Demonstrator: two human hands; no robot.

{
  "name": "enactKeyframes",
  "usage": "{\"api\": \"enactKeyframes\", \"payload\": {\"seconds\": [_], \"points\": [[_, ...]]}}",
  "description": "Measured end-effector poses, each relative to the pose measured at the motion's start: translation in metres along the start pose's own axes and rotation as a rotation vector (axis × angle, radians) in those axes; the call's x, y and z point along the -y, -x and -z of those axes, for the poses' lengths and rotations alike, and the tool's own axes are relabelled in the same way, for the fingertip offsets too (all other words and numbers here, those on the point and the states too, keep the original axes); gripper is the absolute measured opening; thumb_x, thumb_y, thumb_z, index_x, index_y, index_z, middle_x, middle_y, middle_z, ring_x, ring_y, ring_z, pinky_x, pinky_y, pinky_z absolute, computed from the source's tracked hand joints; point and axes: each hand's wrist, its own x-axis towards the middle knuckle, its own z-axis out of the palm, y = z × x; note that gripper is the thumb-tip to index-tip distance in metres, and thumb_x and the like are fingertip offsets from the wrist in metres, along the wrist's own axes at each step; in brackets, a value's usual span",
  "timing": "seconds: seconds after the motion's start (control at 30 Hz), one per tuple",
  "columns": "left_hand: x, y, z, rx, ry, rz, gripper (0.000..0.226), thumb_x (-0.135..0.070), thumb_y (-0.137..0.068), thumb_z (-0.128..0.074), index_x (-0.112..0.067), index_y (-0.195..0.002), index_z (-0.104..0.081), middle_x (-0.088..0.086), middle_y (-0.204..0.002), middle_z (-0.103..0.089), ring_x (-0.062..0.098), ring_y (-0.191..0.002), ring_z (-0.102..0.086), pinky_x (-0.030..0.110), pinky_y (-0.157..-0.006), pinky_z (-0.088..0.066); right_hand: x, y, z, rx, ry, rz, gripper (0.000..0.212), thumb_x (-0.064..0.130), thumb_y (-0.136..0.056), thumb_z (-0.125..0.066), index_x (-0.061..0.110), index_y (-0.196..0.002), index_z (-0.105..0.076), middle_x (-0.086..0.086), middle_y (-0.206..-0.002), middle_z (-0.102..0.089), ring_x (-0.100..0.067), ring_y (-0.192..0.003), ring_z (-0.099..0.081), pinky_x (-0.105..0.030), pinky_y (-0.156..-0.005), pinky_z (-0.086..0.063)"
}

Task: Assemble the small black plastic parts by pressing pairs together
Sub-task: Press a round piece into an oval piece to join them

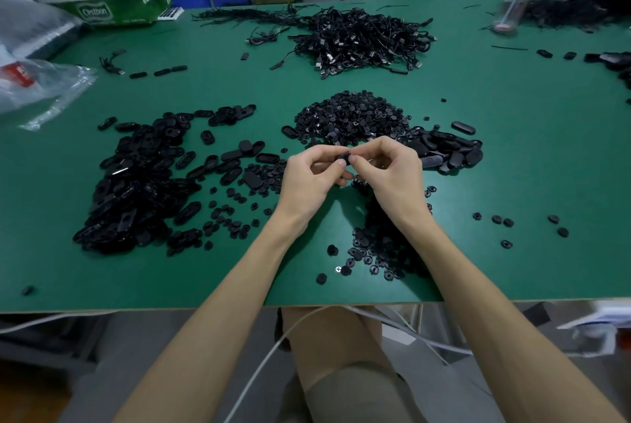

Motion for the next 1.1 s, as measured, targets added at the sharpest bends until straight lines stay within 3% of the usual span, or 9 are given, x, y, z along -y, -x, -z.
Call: {"api": "enactKeyframes", "payload": {"seconds": [0.53,0.73,0.97,1.1], "points": [[-0.0008,0.0001,0.0016,0.011,0.042,0.004,0.02,0.0,-0.095,-0.068,-0.009,-0.111,-0.075,0.006,-0.089,-0.079,0.02,-0.078,-0.075,0.029,-0.076,-0.061,-0.0016,-0.0004,-0.0011,-0.018,0.03,0.002,0.007,0.009,-0.088,-0.076,0.015,-0.089,-0.073,0.007,-0.079,-0.072,-0.003,-0.069,-0.061,-0.017,-0.066,-0.048],[0.0007,-0.0007,0.0008,0.011,0.013,0.005,0.018,-0.001,-0.097,-0.065,-0.004,-0.112,-0.074,0.011,-0.088,-0.077,0.026,-0.079,-0.075,0.035,-0.076,-0.062,0.0022,0.0004,0.0016,-0.014,0.106,0.052,0.008,0.01,-0.087,-0.079,0.016,-0.09,-0.076,0.0,-0.095,-0.068,-0.008,-0.079,-0.06,-0.015,-0.075,-0.047],[-0.0009,0.0014,0.0017,-0.027,0.039,-0.003,0.014,0.0,-0.096,-0.068,-0.001,-0.11,-0.072,0.008,-0.087,-0.077,0.017,-0.075,-0.074,0.025,-0.073,-0.059,0.0062,0.0011,0.0025,0.037,0.102,0.073,0.013,0.009,-0.092,-0.073,0.018,-0.098,-0.08,0.002,-0.101,-0.069,-0.011,-0.086,-0.063,-0.021,-0.081,-0.051],[-0.0005,0.0016,0.0024,-0.061,0.067,0.013,0.013,-0.002,-0.096,-0.069,0.0,-0.109,-0.07,0.013,-0.09,-0.077,0.019,-0.075,-0.074,0.027,-0.073,-0.06,0.0066,0.0016,0.0015,0.063,0.089,0.057,0.019,0.009,-0.095,-0.068,0.023,-0.1,-0.081,0.005,-0.106,-0.067,-0.011,-0.092,-0.064,-0.021,-0.08,-0.051]]}}
